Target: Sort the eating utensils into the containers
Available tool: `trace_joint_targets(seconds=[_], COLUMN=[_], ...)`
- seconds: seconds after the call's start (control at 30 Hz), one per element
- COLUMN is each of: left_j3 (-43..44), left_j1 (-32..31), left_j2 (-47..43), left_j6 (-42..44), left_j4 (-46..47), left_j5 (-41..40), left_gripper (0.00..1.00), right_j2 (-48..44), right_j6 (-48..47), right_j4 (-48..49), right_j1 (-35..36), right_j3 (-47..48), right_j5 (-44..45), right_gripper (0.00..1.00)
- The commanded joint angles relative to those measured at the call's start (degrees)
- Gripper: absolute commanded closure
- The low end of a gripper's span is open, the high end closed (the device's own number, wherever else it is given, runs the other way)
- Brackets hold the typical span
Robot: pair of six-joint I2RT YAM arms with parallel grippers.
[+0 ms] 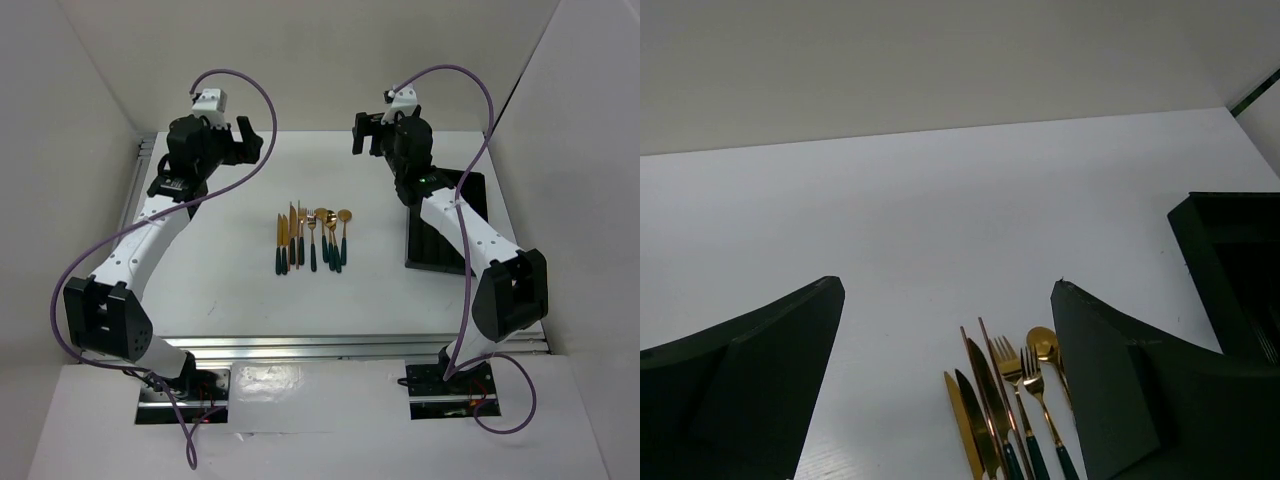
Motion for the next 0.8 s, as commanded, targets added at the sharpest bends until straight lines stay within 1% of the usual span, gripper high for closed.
trace_joint_targets(seconds=[0.0, 0.07, 0.2, 0.23, 0.3, 0.47, 0.53, 0.6, 0.67, 0.77], left_j3=[2.77, 2.77, 2.25, 1.73, 0.23, -6.17, -7.85, -9.0, -9.96, -12.6], left_j1=[0.15, 0.15, 0.15, 0.15, 0.15, -0.38, -0.38, -0.9, -0.9, -0.9], left_j2=[-0.24, -0.77, -1.3, -1.82, -2.34, -3.58, -4.1, -4.11, -4.11, -4.72], left_j6=[-0.42, -0.42, -3.32, -4.28, -5.43, -8.42, -9.3, -9.3, -10.09, -10.09], left_j4=[0.44, -0.69, -4.38, -5.26, -8.33, -11.94, -12.73, -14.67, -15.2, -14.68], left_j5=[-2.07, -2.68, -4.79, -5.67, -6.99, -9.36, -9.9, -10.51, -10.51, -11.21], left_gripper=[0.0, 0.0, 0.0, 0.01, 0.01, 0.0, 0.0, 0.03, 0.03, 0.03], right_j2=[-0.82, -0.82, -0.82, -0.82, 0.4, 2.33, 2.86, 3.48, 4.01, 5.59], right_j6=[0.72, 0.72, 0.19, 0.19, -0.42, 0.27, 1.32, 2.38, 3.96, 5.98], right_j4=[0.26, 0.26, 0.88, 0.88, 0.18, -3.16, -4.3, -4.92, -4.92, -5.53], right_j1=[0.01, 0.01, 0.01, 0.01, 0.01, 0.01, 0.01, 0.01, 0.01, 0.54], right_j3=[2.69, 2.69, 2.69, 2.69, 3.39, 6.72, 7.52, 8.13, 8.14, 8.14], right_j5=[1.24, 0.63, -0.16, -0.95, -0.95, -0.43, -2.26, -6.12, -10.33, -13.86], right_gripper=[0.0, 0.0, 0.0, 0.0, 0.0, 0.0, 0.0, 0.0, 0.0, 0.0])
